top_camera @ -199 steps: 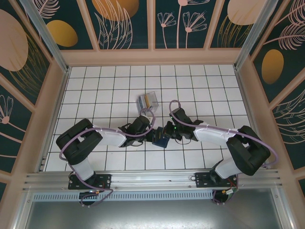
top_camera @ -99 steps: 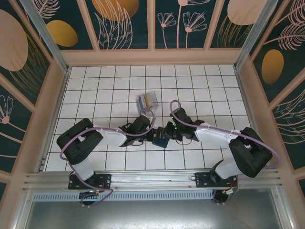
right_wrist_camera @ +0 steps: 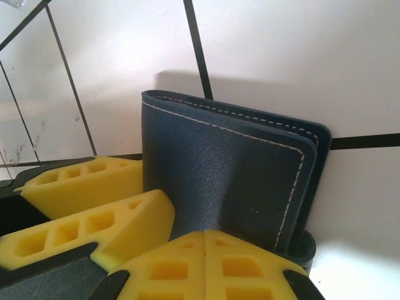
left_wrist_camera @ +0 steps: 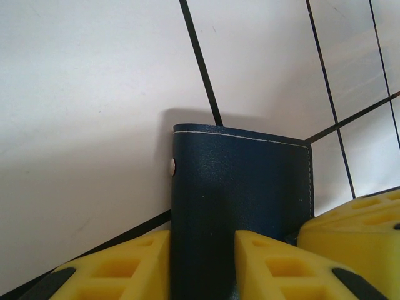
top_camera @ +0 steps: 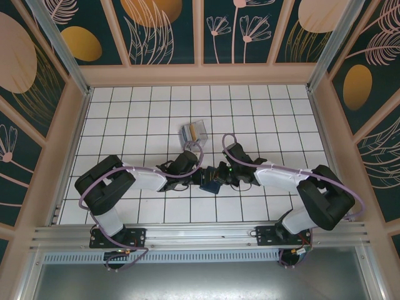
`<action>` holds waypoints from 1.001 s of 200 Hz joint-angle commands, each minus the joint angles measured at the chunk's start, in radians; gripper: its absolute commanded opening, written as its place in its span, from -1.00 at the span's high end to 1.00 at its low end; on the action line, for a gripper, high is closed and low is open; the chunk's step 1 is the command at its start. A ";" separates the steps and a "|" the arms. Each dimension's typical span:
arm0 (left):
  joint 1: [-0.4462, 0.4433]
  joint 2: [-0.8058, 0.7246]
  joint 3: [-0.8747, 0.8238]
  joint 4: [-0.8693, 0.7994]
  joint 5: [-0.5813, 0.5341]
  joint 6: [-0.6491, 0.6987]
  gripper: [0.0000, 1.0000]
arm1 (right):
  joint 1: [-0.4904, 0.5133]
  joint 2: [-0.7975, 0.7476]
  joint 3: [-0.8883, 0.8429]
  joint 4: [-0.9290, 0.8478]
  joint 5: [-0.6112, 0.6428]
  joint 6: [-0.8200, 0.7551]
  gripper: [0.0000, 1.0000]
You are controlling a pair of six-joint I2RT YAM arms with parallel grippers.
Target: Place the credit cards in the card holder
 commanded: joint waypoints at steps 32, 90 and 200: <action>-0.027 0.130 -0.046 -0.205 0.051 -0.033 0.34 | 0.008 0.042 -0.013 0.003 -0.007 -0.019 1.00; -0.027 0.126 -0.048 -0.205 0.043 -0.037 0.35 | 0.012 0.031 -0.003 0.048 -0.033 -0.006 1.00; -0.024 0.139 -0.044 -0.211 0.040 -0.049 0.36 | 0.133 0.058 -0.083 0.079 0.117 0.049 1.00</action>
